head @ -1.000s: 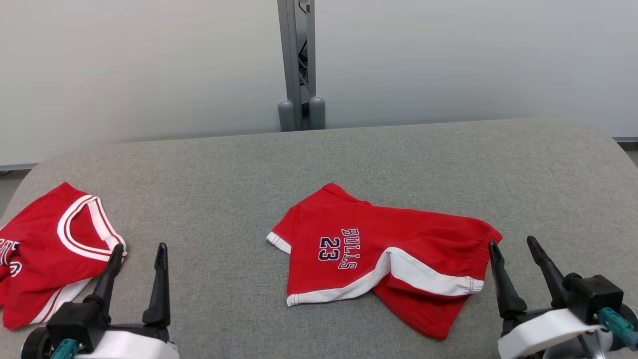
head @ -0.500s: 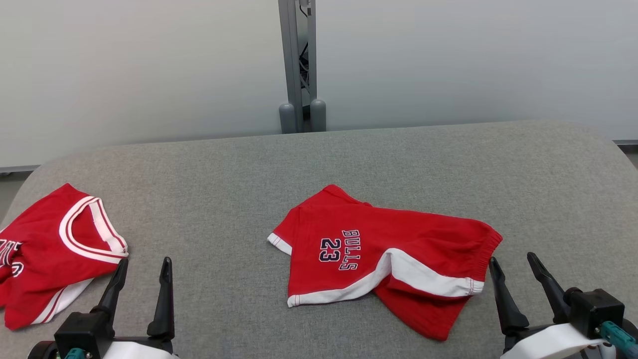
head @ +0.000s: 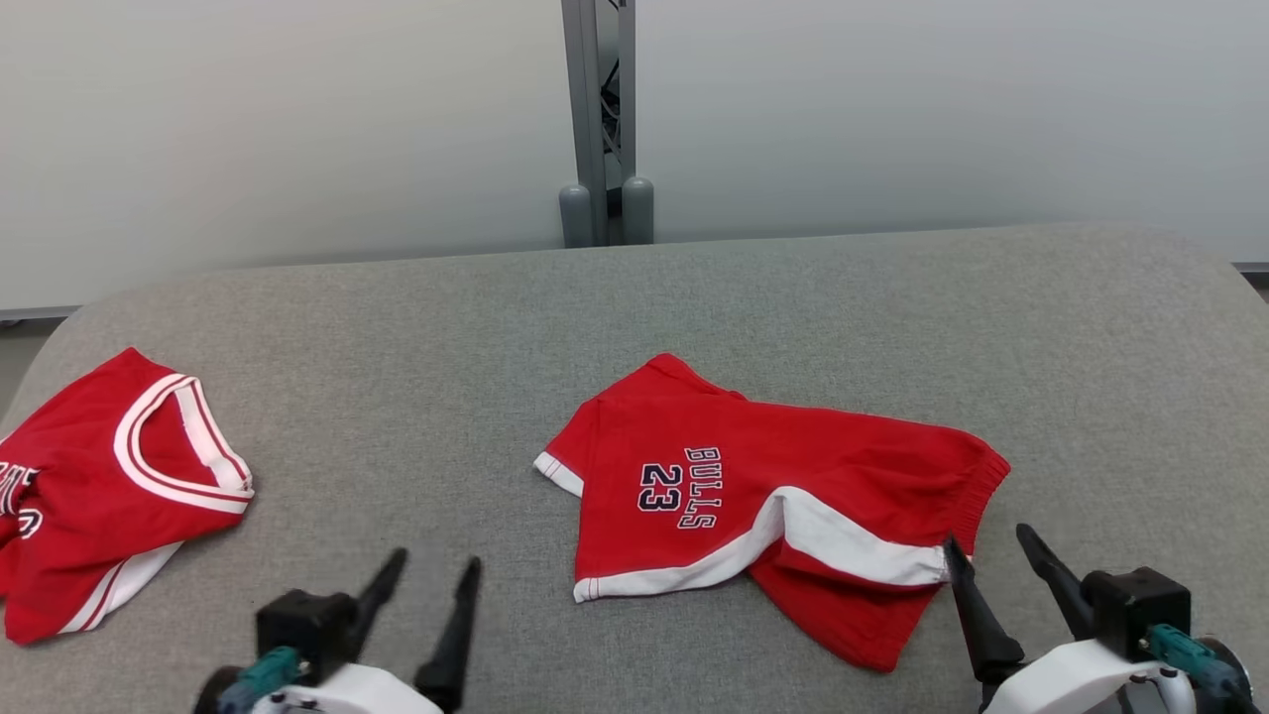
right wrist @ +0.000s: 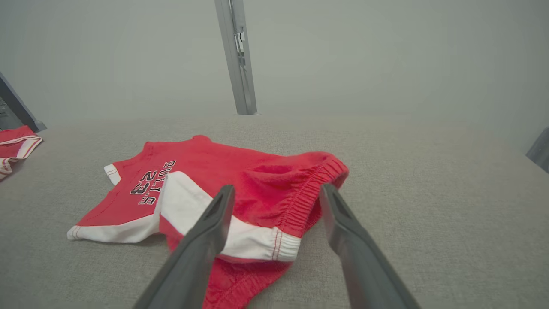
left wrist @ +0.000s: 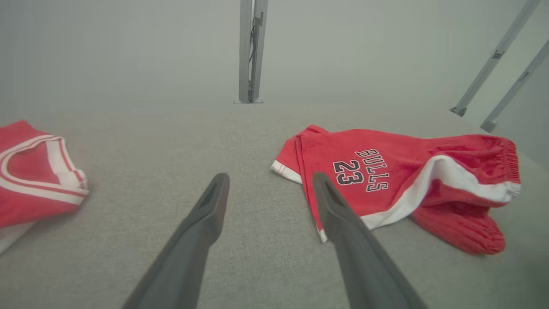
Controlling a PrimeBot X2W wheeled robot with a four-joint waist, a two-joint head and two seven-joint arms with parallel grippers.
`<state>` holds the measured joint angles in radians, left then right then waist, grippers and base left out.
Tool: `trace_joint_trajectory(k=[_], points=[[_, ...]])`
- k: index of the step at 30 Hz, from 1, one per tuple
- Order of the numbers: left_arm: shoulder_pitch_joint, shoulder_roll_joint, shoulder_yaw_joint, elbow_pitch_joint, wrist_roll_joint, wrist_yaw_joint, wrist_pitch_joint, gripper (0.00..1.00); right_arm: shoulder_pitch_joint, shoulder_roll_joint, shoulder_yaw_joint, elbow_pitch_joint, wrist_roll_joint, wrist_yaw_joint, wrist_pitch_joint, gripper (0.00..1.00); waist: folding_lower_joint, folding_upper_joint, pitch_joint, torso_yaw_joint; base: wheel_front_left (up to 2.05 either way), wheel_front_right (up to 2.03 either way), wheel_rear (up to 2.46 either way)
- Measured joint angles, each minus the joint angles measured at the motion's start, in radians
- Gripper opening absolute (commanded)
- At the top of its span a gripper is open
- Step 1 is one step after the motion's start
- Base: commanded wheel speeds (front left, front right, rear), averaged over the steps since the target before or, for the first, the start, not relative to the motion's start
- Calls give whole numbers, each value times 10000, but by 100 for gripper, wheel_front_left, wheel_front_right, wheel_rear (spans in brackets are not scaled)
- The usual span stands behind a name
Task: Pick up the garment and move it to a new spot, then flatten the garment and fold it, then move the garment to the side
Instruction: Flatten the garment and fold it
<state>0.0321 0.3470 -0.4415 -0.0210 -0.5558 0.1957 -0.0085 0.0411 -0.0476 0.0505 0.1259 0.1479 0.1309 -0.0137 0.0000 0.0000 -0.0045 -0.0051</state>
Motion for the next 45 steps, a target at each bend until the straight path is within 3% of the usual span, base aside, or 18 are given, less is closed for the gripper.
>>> trace_joint_trajectory(k=[10,27,28,29,30,31,32,38,45], points=[[-688,-740,-802,1425,-920,-997,1106,100,-392,-2,155,543,-180,0,694,100,0,0,633,-404,0,0,0],[-2220,-1651,-1001,4134,-1453,-1964,1022,100,-1588,-119,936,1438,-44,0,754,100,0,0,1632,-838,0,0,0],[-2281,-1703,-1003,4236,-1499,-2034,984,82,-1618,-128,966,1459,-6,0,754,100,0,0,1644,-848,0,0,0],[-2335,-1733,-1018,4351,-1509,-2052,953,45,-1651,-138,1030,1499,36,0,798,81,0,0,1657,-858,0,0,0],[-2394,-1751,-1028,4479,-1528,-2127,955,0,-1673,-142,1081,1538,96,0,869,47,0,0,1667,-872,0,0,0],[-2446,-1756,-1035,4587,-1576,-2171,968,0,-1683,-142,1108,1546,117,0,871,36,0,0,1675,-883,0,0,0],[-2476,-1766,-1039,4663,-1592,-2207,963,0,-1713,-144,1131,1546,157,0,915,0,0,0,1680,-890,0,0,0],[-2500,-1689,-968,4550,-1586,-2272,642,0,-1746,-213,1141,1198,506,0,1070,0,0,0,1593,-859,0,0,0],[-2511,-1078,-533,3051,-1338,-1841,188,0,-1712,-211,819,90,759,0,920,0,0,0,1387,-738,0,0,0]])
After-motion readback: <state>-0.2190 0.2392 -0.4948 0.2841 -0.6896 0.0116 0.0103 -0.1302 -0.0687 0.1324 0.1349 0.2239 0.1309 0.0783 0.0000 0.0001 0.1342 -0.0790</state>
